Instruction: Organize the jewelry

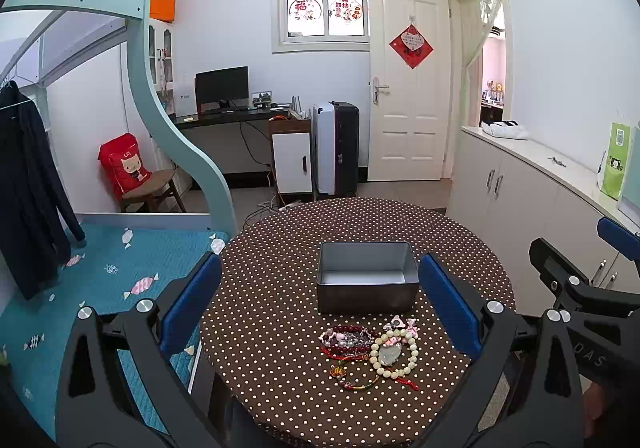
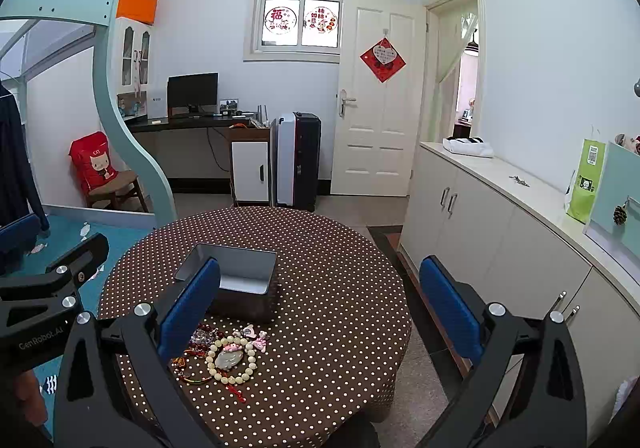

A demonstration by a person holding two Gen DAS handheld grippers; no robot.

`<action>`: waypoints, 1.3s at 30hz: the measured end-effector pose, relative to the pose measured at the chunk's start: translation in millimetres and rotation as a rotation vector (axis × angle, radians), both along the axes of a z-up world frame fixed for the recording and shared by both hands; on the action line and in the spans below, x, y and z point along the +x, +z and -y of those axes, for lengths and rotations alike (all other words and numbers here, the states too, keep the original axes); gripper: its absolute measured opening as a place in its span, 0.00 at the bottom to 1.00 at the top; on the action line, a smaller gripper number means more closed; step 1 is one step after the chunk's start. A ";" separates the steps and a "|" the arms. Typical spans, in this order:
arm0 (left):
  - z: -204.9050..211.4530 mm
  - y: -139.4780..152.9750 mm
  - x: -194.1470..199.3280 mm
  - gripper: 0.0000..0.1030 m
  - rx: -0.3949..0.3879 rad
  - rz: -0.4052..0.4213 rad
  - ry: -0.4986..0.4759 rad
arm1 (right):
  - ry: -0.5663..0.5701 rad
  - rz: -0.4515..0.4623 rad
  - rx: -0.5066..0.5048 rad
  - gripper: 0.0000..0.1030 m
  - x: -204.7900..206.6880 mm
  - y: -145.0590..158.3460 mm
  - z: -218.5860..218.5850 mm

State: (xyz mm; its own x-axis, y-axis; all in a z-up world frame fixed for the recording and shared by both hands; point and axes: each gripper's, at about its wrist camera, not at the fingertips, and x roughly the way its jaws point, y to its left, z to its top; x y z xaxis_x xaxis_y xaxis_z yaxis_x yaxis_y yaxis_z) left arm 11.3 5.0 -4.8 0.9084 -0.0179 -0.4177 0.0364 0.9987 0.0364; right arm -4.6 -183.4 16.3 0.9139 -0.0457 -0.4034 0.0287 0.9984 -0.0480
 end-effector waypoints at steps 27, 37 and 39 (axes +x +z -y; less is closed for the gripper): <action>1.4 -0.8 4.1 0.95 0.005 -0.017 -0.001 | 0.010 -0.010 0.010 0.93 -2.2 -0.1 -3.7; 2.3 -3.3 7.1 0.95 0.007 -0.024 -0.001 | 0.008 -0.021 0.012 0.93 0.0 -1.5 -0.9; 2.2 -4.2 7.5 0.95 0.008 -0.024 0.000 | 0.008 -0.024 0.013 0.93 0.1 -2.5 -0.7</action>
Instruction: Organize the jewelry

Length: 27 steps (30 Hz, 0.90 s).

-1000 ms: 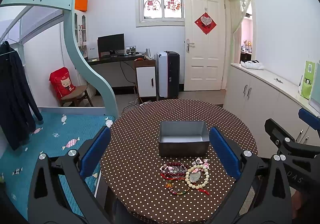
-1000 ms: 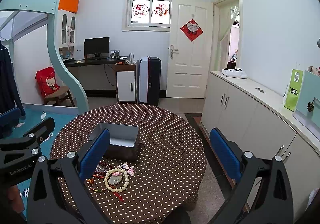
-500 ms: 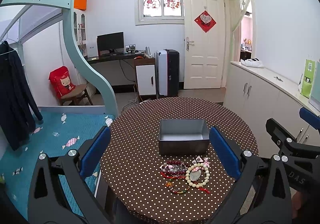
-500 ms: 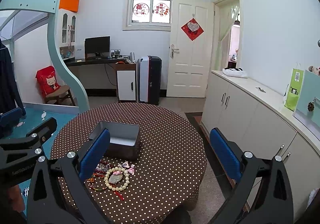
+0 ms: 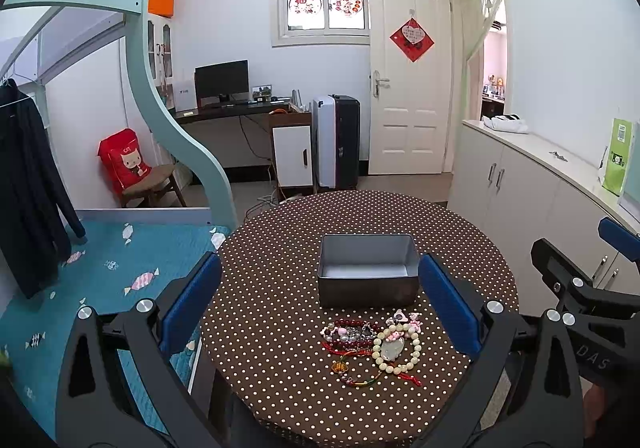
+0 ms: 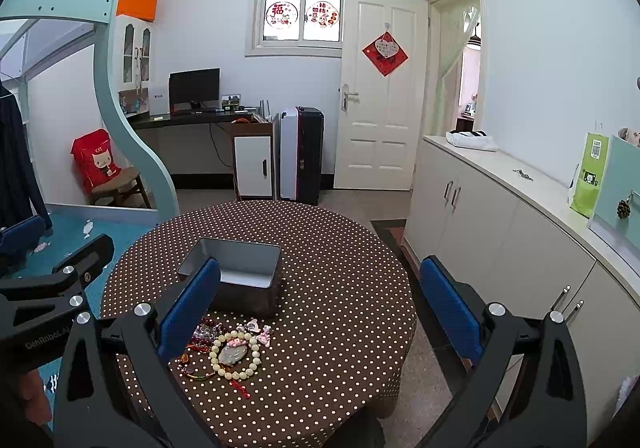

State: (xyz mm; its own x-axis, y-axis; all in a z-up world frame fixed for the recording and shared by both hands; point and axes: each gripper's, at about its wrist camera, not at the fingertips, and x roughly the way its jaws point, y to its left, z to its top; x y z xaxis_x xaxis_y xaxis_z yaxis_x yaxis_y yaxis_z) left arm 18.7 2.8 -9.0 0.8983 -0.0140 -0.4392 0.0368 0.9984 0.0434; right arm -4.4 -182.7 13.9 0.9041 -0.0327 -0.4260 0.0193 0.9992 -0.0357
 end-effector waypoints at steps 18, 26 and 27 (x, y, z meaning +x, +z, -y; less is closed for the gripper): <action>-2.6 -5.9 2.7 0.95 -0.009 -0.008 0.005 | 0.006 -0.010 -0.003 0.93 3.5 -5.1 -2.6; -6.1 -12.2 10.0 0.95 -0.015 -0.032 -0.002 | 0.017 -0.029 0.012 0.93 9.5 -11.3 -3.1; -6.7 -14.4 12.4 0.95 -0.015 -0.041 -0.003 | 0.023 -0.036 0.019 0.93 11.9 -12.9 -2.8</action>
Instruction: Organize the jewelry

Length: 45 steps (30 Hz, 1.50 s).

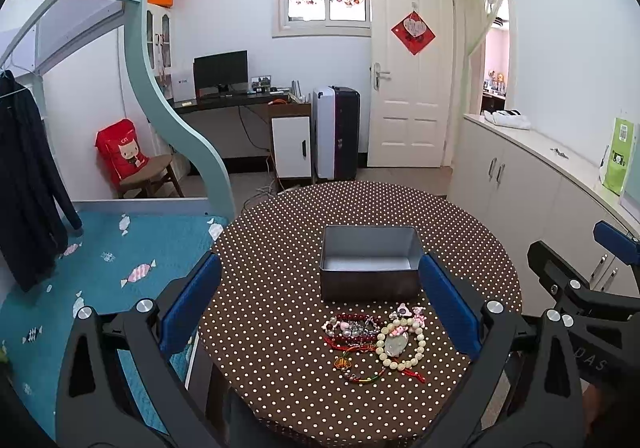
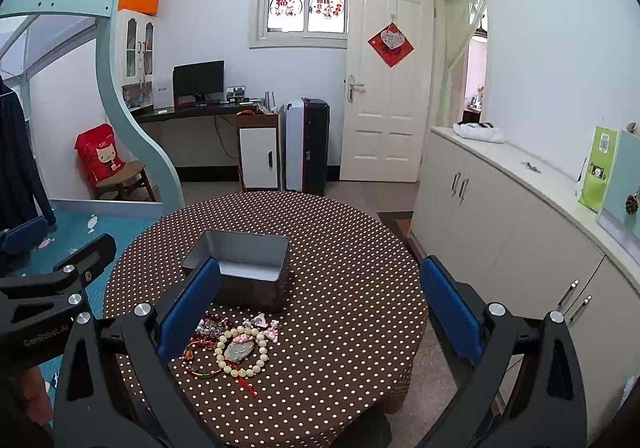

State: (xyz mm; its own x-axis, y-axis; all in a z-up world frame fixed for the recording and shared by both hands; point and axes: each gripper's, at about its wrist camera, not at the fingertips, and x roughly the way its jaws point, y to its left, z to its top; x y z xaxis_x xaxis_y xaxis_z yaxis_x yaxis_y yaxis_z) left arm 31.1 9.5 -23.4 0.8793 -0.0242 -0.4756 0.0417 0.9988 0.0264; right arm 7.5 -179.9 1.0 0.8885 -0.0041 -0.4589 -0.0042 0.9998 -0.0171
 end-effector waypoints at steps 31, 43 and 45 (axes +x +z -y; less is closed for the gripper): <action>-21.8 -142.0 82.8 0.95 0.027 -0.443 -0.059 | 0.119 -0.456 -0.003 0.75 72.1 -131.3 -12.2; -40.5 -157.0 122.8 0.74 -0.068 -0.521 -0.021 | 0.281 -0.496 -0.054 0.26 80.4 -144.9 -30.2; -42.9 -160.8 128.2 0.74 -0.063 -0.526 -0.004 | 0.301 -0.494 -0.059 0.15 79.6 -144.3 -33.2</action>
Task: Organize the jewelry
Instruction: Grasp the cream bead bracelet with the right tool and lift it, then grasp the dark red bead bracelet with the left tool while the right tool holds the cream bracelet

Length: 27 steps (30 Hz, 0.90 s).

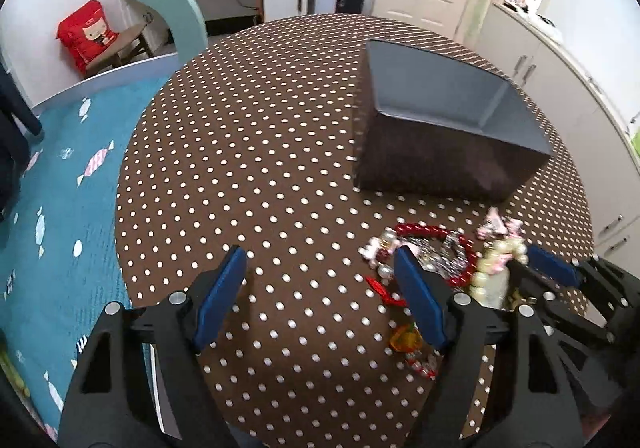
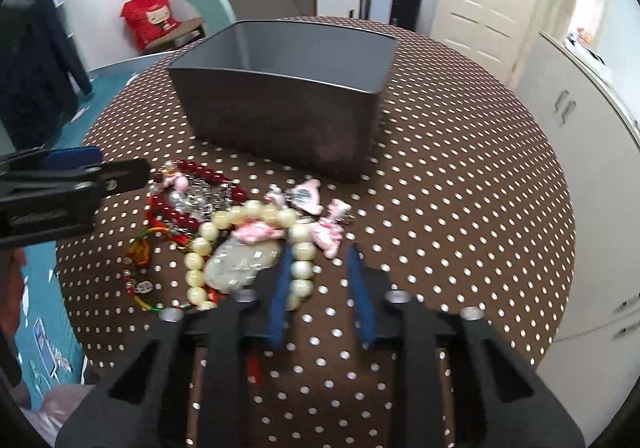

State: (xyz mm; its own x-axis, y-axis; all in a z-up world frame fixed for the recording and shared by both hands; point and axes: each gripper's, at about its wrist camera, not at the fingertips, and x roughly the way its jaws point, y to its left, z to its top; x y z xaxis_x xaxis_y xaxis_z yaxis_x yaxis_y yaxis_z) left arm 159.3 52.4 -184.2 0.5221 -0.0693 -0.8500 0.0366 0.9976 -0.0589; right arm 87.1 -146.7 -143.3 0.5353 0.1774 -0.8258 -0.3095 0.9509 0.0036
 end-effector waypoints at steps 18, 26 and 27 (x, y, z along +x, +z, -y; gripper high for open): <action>16.6 -8.3 15.3 0.15 -0.040 -0.048 -0.129 | 0.026 0.086 0.147 0.08 9.0 51.5 25.4; 3.4 4.7 11.7 0.08 -0.143 -0.030 -0.119 | 0.014 0.080 0.148 0.08 13.4 45.3 26.2; 3.2 6.8 10.8 0.08 -0.150 -0.024 -0.120 | 0.015 0.082 0.150 0.08 12.0 47.2 25.6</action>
State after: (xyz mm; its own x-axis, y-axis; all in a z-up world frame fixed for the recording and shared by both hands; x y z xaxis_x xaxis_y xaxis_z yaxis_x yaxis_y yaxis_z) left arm 170.1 49.2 -177.4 0.4824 -0.2566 -0.8375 0.1516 0.9662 -0.2088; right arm 99.1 -172.3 -96.1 0.5964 0.3042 -0.7428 -0.3291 0.9367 0.1193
